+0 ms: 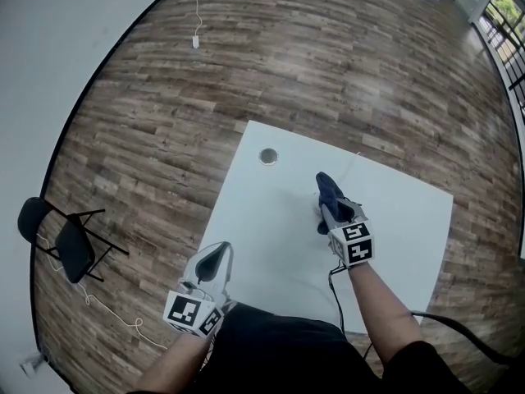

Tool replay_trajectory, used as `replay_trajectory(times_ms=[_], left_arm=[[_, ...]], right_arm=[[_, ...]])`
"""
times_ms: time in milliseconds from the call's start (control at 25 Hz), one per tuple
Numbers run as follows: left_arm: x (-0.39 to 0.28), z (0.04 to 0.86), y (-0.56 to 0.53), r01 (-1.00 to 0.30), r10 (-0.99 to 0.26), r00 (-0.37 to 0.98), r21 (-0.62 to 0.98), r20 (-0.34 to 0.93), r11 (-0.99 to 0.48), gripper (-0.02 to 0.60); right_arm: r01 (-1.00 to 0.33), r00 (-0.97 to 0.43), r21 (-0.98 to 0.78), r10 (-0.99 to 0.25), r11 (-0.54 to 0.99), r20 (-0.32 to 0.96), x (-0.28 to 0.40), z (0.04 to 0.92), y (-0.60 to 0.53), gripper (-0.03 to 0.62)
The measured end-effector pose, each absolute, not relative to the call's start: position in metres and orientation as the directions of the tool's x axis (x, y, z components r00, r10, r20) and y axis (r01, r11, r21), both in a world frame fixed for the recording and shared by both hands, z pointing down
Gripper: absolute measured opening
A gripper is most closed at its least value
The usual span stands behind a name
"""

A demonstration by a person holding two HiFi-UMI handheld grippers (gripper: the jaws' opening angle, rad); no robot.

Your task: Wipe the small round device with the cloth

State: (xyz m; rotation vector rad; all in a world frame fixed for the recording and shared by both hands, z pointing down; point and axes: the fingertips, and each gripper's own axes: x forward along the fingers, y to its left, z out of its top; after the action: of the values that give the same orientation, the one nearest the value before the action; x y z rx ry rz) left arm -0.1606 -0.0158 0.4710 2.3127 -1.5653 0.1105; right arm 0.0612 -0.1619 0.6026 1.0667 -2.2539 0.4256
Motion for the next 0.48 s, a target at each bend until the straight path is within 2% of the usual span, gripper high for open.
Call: replay_trajectory(times_ms=[480], left_arm=[[-0.163, 0.473, -0.008, -0.919, -0.894, 0.369, 0.245, 0.256, -0.309, 0.003]], right_arm=[[-0.735, -0.536, -0.093, -0.492, 0.672, 0.685, 0.043, 0.625, -0.143, 0.092]])
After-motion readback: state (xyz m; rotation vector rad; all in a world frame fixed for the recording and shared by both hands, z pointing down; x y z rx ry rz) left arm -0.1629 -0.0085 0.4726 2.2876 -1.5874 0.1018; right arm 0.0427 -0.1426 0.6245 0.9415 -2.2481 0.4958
